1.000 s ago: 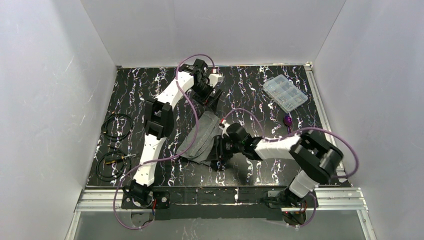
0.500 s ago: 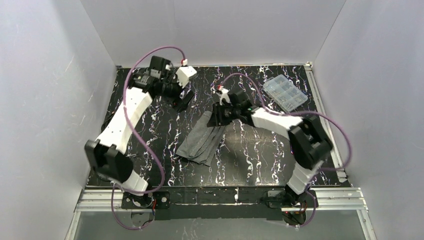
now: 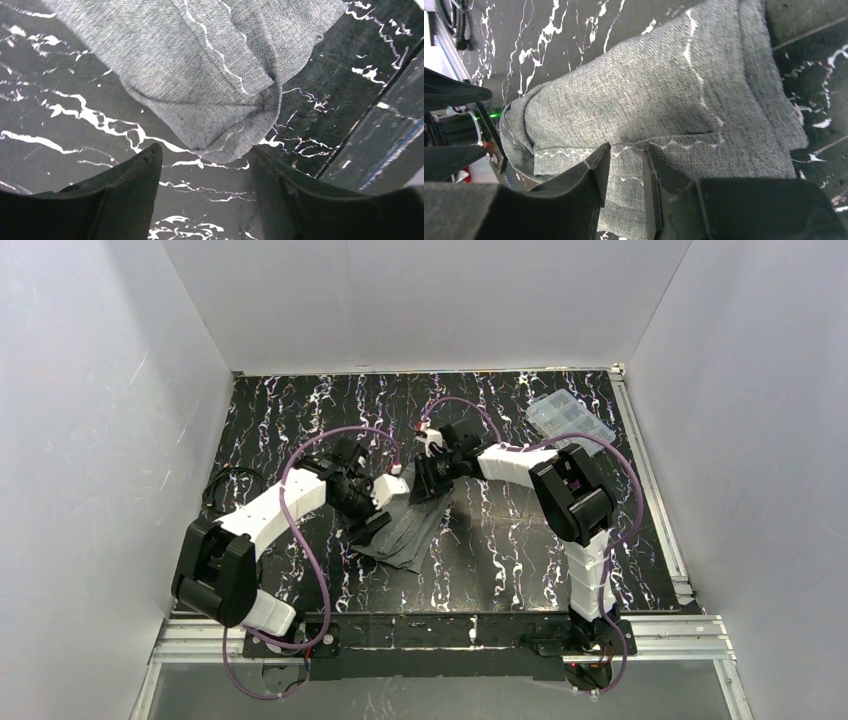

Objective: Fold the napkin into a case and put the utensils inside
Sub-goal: Rotate the 2/3-rectangle-folded napkin at the center of the board.

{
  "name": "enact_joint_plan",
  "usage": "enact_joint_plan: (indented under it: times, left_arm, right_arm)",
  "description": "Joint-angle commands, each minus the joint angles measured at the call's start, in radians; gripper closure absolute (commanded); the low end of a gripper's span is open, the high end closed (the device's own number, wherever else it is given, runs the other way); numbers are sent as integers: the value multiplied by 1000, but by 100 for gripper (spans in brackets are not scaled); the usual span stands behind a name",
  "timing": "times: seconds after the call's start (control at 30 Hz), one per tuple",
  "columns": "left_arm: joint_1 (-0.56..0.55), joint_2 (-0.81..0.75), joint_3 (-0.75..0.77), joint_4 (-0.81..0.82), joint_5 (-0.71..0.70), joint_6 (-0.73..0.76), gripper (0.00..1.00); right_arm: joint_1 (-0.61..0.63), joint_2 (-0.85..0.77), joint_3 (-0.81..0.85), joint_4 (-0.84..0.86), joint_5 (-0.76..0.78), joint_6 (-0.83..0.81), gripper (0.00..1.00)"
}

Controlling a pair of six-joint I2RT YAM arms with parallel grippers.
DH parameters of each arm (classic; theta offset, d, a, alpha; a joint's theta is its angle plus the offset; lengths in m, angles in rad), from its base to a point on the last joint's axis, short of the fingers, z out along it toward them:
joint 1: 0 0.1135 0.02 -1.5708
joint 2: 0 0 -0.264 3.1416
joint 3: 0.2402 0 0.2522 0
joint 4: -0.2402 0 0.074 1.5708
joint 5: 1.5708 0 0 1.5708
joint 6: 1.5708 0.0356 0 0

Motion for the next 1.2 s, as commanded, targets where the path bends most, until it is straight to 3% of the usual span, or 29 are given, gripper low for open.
enact_joint_plan:
  times: [0.0,0.27,0.47,0.63,0.8,0.93,1.07,1.17]
  left_arm:
    - [-57,-9,-35,120,-75,92,43]
    - [-115,88,-49,240,-218,73,50]
    - [-118,83,-65,308,-254,11,49]
    - [-119,117,-5,349,-254,-54,44]
    - [-102,178,199,283,-239,-120,35]
    - [-82,208,331,185,-167,-155,34]
    - [-80,172,334,105,-103,-132,34]
    - [-78,128,261,63,-52,-161,34]
  right_arm:
    - [-46,9,-70,77,1,42,61]
    - [-97,-19,-178,187,46,126,63]
    - [-116,-78,-303,278,84,196,64]
    - [-123,-194,-505,428,230,356,65]
    - [-103,-347,-791,614,448,646,64]
    - [-24,-466,-889,577,644,758,58]
    - [5,-560,-895,584,695,748,56]
    - [6,-599,-807,498,689,634,54]
